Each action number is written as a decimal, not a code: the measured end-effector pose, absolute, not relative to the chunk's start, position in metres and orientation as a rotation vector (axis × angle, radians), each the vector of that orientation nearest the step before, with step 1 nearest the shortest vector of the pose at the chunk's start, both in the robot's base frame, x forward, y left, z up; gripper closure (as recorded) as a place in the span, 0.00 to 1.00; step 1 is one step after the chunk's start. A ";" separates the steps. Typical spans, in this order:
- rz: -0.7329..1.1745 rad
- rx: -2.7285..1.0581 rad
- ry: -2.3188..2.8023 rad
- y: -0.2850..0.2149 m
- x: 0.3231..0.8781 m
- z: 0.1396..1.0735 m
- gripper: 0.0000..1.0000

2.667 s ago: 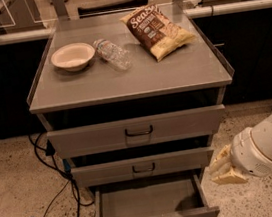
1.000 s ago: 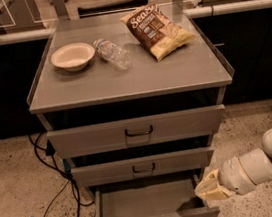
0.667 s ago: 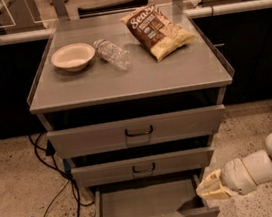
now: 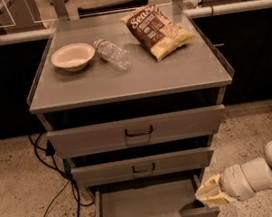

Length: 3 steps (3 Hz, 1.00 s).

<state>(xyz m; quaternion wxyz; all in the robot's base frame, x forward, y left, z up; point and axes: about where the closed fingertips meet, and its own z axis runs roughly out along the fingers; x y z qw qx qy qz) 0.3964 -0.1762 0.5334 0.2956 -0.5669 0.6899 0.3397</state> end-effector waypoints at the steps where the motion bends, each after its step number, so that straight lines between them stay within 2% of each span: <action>1: 0.776 -1.510 1.845 -0.190 0.397 0.498 1.00; 2: 0.658 -1.523 1.855 -0.212 0.408 0.453 1.00; 3: 0.639 -1.491 1.884 -0.227 0.426 0.413 1.00</action>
Offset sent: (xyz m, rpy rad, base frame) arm 0.0190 -0.0587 -0.1082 -0.1741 -0.2149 -0.0969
